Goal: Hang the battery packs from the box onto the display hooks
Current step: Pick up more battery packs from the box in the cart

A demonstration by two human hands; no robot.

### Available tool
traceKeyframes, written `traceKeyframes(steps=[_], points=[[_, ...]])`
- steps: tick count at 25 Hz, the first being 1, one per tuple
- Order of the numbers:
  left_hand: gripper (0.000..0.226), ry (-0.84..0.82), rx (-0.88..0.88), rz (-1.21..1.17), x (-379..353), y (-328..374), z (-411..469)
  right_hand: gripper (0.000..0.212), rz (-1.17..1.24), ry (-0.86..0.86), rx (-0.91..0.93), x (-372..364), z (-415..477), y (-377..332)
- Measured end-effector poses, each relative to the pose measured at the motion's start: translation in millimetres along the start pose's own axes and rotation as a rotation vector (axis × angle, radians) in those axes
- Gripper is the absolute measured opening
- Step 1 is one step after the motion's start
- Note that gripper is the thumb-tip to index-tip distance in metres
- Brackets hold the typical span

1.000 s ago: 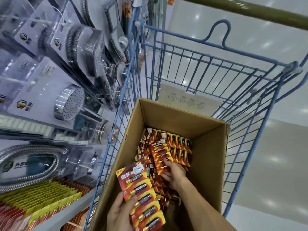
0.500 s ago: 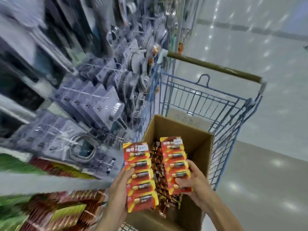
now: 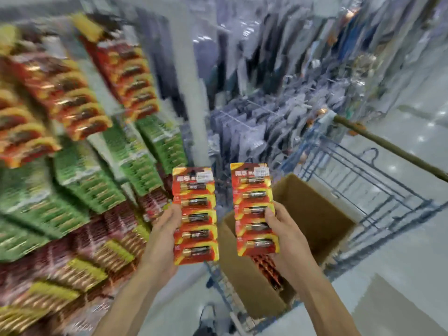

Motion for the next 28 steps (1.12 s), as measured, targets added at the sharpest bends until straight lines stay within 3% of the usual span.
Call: traceKeyframes(steps=[11, 15, 18, 21, 24, 28], points=[[0.034, 0.439, -0.291, -0.253, 198, 86, -174, 0.036, -0.18, -0.51, -0.072, -250, -31, 55], [0.037, 0.554, -0.379, -0.301, 282, 103, -234, 0.023, -0.157, -0.634, -0.154, -348, -69, 88], [0.04, 0.594, -0.41, -0.342, 348, 113, -269, 0.028, -0.211, -0.643, -0.068, -409, -91, 119], [0.041, 0.587, -0.451, -0.344, 404, 125, -291, 0.036, -0.142, -0.609, -0.167, -456, -119, 148], [0.039, 0.546, -0.445, -0.328, 443, 135, -303, 0.018, -0.116, -0.588, -0.144, -492, -143, 163], [0.04, 0.464, -0.381, -0.355, 470, 139, -304, 0.043, -0.068, -0.508, -0.109, -516, -160, 166]])
Point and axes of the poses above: each hand's wrist, its own z-axis towards the middle knuckle, its own x-axis out of the back of the hand, y = z × x, the point moved 7 cm from there along z, towards the middle knuckle, and after that the axes turned 10 degrees about x, right-handed, at the moved point
